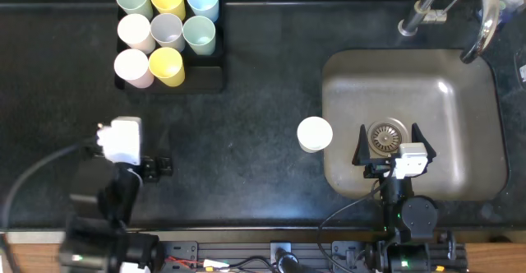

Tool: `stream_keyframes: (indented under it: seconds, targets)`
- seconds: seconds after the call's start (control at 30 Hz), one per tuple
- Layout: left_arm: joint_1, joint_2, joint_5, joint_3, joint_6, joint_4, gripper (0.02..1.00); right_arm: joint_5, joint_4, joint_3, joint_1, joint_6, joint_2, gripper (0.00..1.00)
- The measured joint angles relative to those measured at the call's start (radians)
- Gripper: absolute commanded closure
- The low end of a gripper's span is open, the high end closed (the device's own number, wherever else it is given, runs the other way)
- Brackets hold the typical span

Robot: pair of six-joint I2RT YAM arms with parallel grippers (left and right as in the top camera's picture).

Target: Store Cups

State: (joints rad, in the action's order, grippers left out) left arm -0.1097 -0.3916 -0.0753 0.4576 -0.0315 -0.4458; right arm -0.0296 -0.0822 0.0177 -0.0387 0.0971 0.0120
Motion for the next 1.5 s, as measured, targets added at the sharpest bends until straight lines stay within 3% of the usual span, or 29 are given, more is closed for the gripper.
stream_keyframes:
  seconds: [0.17, 0.27, 0.6, 1.5]
  targets:
    - [0.0, 0.172, -0.004, -0.278, -0.022, 0.394, 0.02, 0.0, 0.0, 0.0, 0.0, 0.0, 0.0, 0.003]
    - [0.0, 0.259, -0.004, -0.369, -0.025, 0.468, 0.02, 0.0, 0.0, 0.0, 0.0, 0.0, 0.0, 0.003]
    - [0.0, 0.377, -0.006, -0.445, -0.028, 0.367, 0.023, 0.0, 0.0, 0.0, 0.0, 0.0, 0.0, 0.003]
    - [0.0, 0.377, -0.008, -0.446, -0.028, 0.367, 0.02, 0.0, 0.0, 0.0, 0.001, 0.0, 0.0, 0.007]
